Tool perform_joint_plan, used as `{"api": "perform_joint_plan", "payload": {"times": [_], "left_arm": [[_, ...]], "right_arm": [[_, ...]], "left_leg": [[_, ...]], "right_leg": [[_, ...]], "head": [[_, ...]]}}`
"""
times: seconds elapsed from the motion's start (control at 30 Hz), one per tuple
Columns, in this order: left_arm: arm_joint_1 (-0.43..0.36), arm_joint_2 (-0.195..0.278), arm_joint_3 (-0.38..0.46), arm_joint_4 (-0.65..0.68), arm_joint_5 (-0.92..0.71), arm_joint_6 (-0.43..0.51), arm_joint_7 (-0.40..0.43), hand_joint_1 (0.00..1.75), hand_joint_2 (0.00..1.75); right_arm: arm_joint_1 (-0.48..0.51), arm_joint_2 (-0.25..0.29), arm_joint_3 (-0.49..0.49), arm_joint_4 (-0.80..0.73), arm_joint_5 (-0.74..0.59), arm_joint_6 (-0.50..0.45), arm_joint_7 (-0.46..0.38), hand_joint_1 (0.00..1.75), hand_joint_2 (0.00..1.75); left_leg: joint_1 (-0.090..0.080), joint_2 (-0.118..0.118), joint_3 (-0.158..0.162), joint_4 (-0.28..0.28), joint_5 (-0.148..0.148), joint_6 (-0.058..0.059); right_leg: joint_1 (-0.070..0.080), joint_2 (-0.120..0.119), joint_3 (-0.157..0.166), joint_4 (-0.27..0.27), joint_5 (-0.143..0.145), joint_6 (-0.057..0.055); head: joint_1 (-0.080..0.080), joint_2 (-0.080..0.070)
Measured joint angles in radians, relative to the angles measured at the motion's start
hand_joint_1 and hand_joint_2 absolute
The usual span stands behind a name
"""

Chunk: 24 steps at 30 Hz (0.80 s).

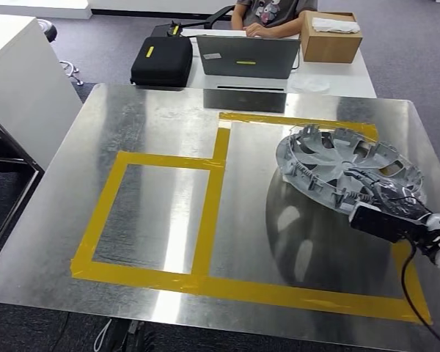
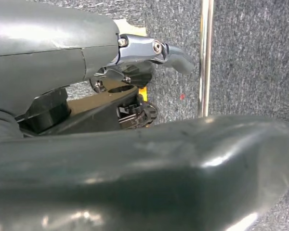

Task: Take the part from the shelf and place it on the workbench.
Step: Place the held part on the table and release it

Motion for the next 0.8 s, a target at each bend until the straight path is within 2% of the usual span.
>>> {"api": "perform_joint_plan", "payload": {"times": [0.07,0.13,0.27,0.37,0.4,0.47,0.53,0.6,0.7,0.8], "left_arm": [[0.0,0.003,0.0,0.0,0.004,0.0,0.0,0.0,0.0],[0.0,0.003,0.0,0.0,0.011,0.0,-0.002,0.0,0.0],[0.0,0.001,0.0,0.0,0.022,0.002,-0.012,0.0,0.0],[0.002,0.0,0.0,0.0,0.023,0.005,-0.015,0.0,0.0],[0.002,-0.001,0.0,0.0,0.023,0.006,-0.015,0.0,0.0],[0.003,-0.002,0.0,0.0,0.024,0.006,-0.015,0.0,0.0],[0.003,-0.002,0.0,0.0,0.024,0.004,-0.015,0.0,0.0],[0.005,-0.001,0.0,0.0,0.024,0.003,-0.015,0.0,0.0],[0.006,-0.002,0.0,0.0,0.025,0.003,-0.015,0.0,0.0],[0.007,-0.005,0.0,0.0,0.025,0.005,-0.015,0.0,0.0]], "right_arm": [[-0.014,-0.058,0.013,-0.017,-0.009,-0.009,0.002,0.0,1.75],[-0.02,-0.078,0.022,-0.037,0.037,-0.082,0.001,0.0,1.75],[-0.001,-0.041,0.027,-0.078,0.164,-0.261,-0.008,0.0,1.75],[0.019,0.009,0.014,-0.115,0.204,-0.333,-0.016,0.0,1.75],[0.024,0.024,0.008,-0.127,0.206,-0.335,-0.016,0.0,1.75],[0.026,0.034,0.004,-0.146,0.189,-0.283,-0.01,0.0,1.75],[0.022,0.013,0.008,-0.153,0.152,-0.204,-0.007,0.0,1.75],[0.016,-0.009,0.01,-0.154,0.129,-0.171,-0.012,0.0,1.75],[0.017,-0.013,0.006,-0.16,0.153,-0.21,-0.033,0.0,1.75],[0.038,0.024,-0.008,-0.186,0.2,-0.314,-0.065,0.0,1.75]], "left_leg": [[0.0,0.0,0.0,0.0,0.0,0.001],[0.0,0.001,0.0,0.0,-0.001,0.002],[0.001,0.001,0.001,0.0,-0.001,0.002],[0.002,0.001,0.001,0.0,-0.001,0.003],[0.002,0.001,0.001,0.0,-0.001,0.003],[0.002,0.001,0.001,0.0,-0.001,0.003],[0.002,0.001,0.0,0.0,-0.001,0.003],[0.002,0.001,0.0,0.0,-0.001,0.003],[0.002,0.001,0.0,0.0,-0.001,0.003],[0.002,0.001,0.0,0.0,-0.001,0.003]], "right_leg": [[0.0,0.001,0.0,0.0,0.0,0.0],[0.0,0.002,0.0,0.0,0.0,0.0],[0.001,0.002,0.0,0.0,0.0,0.0],[0.002,0.002,-0.001,0.0,0.0,0.0],[0.002,0.002,-0.001,0.0,0.0,0.0],[0.002,0.002,-0.001,0.0,-0.001,0.0],[0.002,0.001,-0.001,0.0,-0.001,-0.001],[0.002,0.001,-0.001,0.0,-0.001,-0.001],[0.002,0.002,-0.001,0.0,-0.001,0.0],[0.002,0.001,-0.001,0.0,-0.001,0.0]], "head": [[0.0,0.0],[0.0,0.0],[0.0,0.0],[0.0,0.0],[0.0,0.0],[0.0,0.0],[0.0,0.0],[0.0,0.0],[0.0,0.0],[0.0,0.0]]}}
